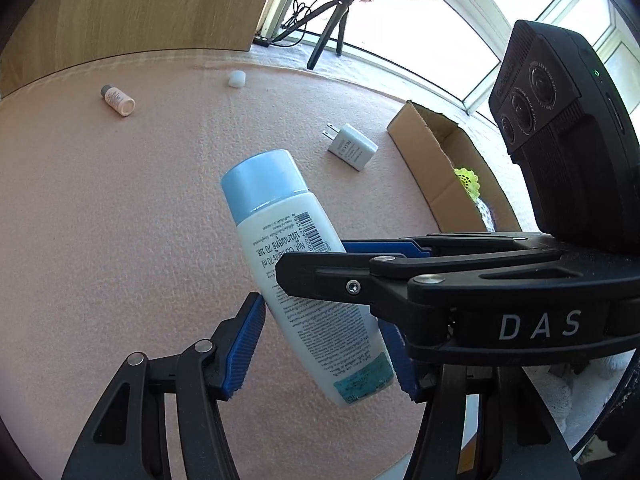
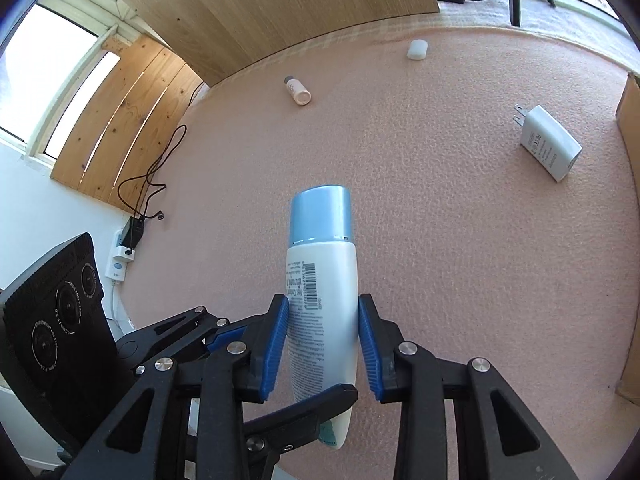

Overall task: Organize objects
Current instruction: 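Carry the lotion bottle with the right gripper over the box, then lower the lotion bottle into the box and open the right gripper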

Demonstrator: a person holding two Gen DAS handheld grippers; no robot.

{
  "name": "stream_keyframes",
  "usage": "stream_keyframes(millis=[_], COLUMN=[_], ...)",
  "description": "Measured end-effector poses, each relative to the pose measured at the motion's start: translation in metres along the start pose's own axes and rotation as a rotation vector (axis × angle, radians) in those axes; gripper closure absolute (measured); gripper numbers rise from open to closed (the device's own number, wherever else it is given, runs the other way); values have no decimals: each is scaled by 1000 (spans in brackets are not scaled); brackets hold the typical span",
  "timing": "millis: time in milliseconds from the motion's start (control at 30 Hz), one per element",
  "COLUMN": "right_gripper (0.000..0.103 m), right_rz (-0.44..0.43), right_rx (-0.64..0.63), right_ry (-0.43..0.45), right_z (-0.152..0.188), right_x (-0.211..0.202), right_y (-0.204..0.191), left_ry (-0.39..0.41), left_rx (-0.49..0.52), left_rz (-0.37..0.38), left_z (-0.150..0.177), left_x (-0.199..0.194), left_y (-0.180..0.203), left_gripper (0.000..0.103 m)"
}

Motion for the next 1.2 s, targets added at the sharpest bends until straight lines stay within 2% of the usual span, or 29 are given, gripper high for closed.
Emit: stream_keyframes(millis=[367, 767, 967, 1200], right_gripper=[77, 77, 77, 77], right_rz=[32, 88, 114, 142], right_rx=[57, 195, 264, 305], right_ry=[120, 243, 270, 279], right_z=[-4, 3, 9, 12], right_x=[-74, -158, -181, -197], right_y=[47, 140, 188, 229], left_ry=[-3, -28, -48, -74], left_rx=[161, 342, 417, 440], left_rz=[52, 125, 142, 153], left_z=[-49, -90, -103, -111], left_x=[24, 64, 91, 119], left_y=[88, 205, 260, 295], left_gripper=[43, 43, 43, 44])
Point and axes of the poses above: each gripper's, at about its wrist camera, not at the fingertips, and x roughly the way its jaws point, y to its right, z to its underside, the point moved 9 cm from there along x, roughly the way its jaws point, and after that the axes turned 8 degrees about -y, right-handed, at the moved point
